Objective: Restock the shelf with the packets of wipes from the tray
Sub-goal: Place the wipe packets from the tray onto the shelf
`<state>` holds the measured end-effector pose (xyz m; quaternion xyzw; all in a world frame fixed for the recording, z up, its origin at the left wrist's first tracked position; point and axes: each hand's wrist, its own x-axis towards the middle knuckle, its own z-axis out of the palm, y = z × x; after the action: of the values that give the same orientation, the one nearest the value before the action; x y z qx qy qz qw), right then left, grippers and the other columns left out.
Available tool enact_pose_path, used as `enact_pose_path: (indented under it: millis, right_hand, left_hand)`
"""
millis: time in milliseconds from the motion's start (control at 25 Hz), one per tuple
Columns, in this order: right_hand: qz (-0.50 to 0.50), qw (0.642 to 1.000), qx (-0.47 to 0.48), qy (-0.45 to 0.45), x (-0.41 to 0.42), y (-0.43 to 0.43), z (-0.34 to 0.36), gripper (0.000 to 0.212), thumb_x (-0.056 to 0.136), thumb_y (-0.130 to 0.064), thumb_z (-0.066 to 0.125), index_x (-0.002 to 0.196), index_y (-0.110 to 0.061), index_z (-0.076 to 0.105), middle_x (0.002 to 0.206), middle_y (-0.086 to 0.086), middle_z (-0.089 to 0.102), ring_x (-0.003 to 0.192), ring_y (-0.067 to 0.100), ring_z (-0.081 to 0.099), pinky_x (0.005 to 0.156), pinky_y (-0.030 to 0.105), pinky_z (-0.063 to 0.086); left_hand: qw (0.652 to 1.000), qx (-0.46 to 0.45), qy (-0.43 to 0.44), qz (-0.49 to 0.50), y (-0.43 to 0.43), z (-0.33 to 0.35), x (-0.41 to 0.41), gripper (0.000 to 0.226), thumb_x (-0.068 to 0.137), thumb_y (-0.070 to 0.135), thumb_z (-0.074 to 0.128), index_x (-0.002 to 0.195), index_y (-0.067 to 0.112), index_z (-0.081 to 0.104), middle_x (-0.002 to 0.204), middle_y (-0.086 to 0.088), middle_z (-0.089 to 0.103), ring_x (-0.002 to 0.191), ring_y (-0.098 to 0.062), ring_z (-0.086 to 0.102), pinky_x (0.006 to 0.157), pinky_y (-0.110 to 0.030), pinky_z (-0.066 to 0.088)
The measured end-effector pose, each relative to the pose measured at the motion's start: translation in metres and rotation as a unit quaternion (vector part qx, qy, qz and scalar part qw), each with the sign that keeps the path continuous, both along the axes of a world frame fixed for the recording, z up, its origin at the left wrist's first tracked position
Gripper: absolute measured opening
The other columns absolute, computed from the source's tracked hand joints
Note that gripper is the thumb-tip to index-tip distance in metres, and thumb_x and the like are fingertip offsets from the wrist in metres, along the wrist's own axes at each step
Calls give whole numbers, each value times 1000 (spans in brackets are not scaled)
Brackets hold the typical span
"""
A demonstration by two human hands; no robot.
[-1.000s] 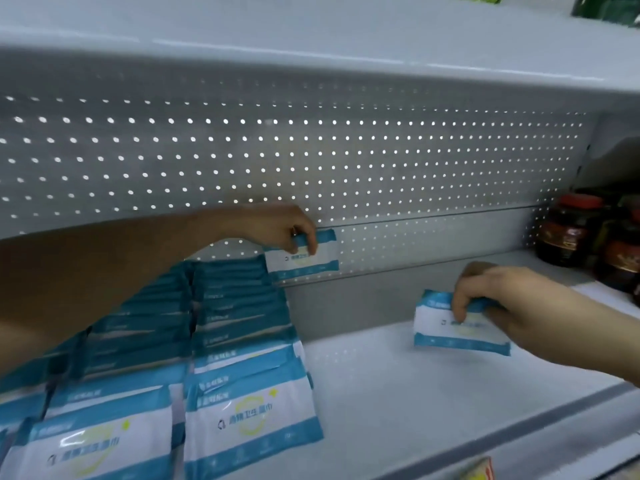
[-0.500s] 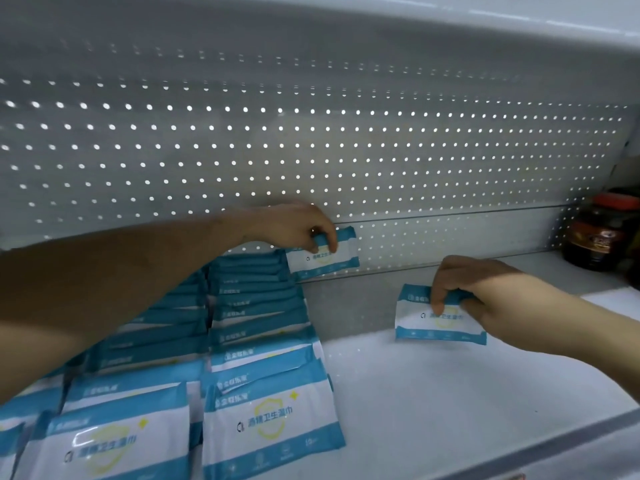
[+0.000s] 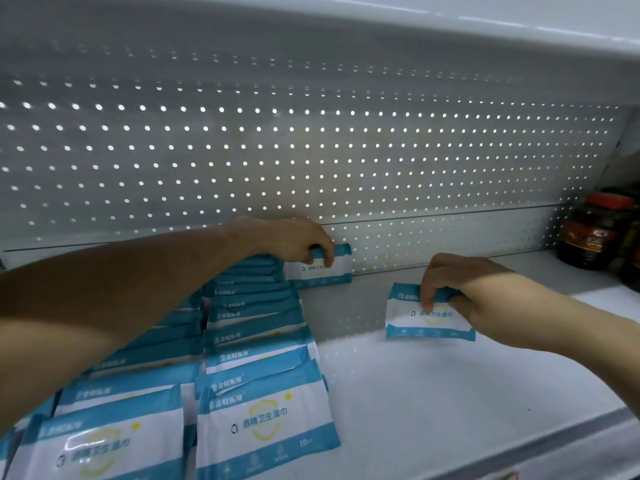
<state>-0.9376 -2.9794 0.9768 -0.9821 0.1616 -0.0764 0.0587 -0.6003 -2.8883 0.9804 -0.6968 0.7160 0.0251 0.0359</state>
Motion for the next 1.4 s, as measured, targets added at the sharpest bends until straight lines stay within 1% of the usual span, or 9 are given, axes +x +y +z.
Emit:
enact_pose_path:
  millis: [200,280,400,560,760,880,1040,1240,1400]
  right_hand:
    - [9,1000,7,-2,7,-5,1,49,89,3,47,92,-44,61,107,-19,53,93,8,54,77,34,50]
    - [7,1000,24,5,12,-9,1,49,91,2,46,91,-44,63,107,-21,54,91,7,56,72,32,51]
    - [16,998,57,8,24,-15,1,49,94,2,47,89,-43,66,105,-24,55,85,1,55,63,22,48]
    - [42,995,93,-4,43,-23,0,56,89,9,52,86,-44,72,105,-26,58,90,-2,57,73,17,47]
    - [96,989,111,-24,82,-36,4,56,83,15,58,83,-38,77,102,-19,64,93,3,60,79,23,50]
    - [121,986,106,-41,114,-41,4,53,80,16,57,84,-32,79,102,-10,65,92,7,61,80,26,51]
    - [129,987,85,-36,155,-42,0,50,82,16,54,90,-26,80,106,-11,62,101,16,60,85,32,54]
    - [145,986,69,-52,189,-35,-9,52,78,18,52,89,-25,80,105,-8,62,98,12,58,83,14,45]
    - [128,987,76,-60,201,-30,-25,54,82,18,51,93,-26,80,104,-13,59,96,8,55,78,5,38]
  left_hand:
    - [997,-60,-35,-28,6,4,1,35,92,5,59,116,26,73,117,1,64,108,-17,57,99,-37,44]
    - [995,-95,-23,-23,10,12,2,35,93,4,58,116,27,72,120,4,63,111,-15,56,100,-35,45]
    - [993,-110,-30,-14,20,27,2,36,94,6,56,116,32,71,117,8,62,106,-12,53,94,-35,46]
    - [991,-127,-27,-14,42,44,2,36,94,8,57,116,33,70,117,10,62,105,-11,55,91,-35,48]
    - [989,-143,-29,13,71,59,7,41,92,5,56,115,37,68,111,19,56,103,-8,57,89,-37,50]
    - [985,-167,-31,21,86,59,13,46,89,2,55,115,37,68,115,15,60,103,-11,58,89,-36,50]
    - [985,-165,-24,40,102,56,21,45,92,2,54,118,36,68,118,14,59,103,-8,53,89,-32,45]
    - [986,-161,-5,51,117,48,28,44,93,2,54,117,36,68,118,16,57,94,15,47,80,-25,37]
    - [983,-177,-9,52,119,45,27,43,93,2,54,117,35,69,118,16,58,96,-3,50,84,-30,44]
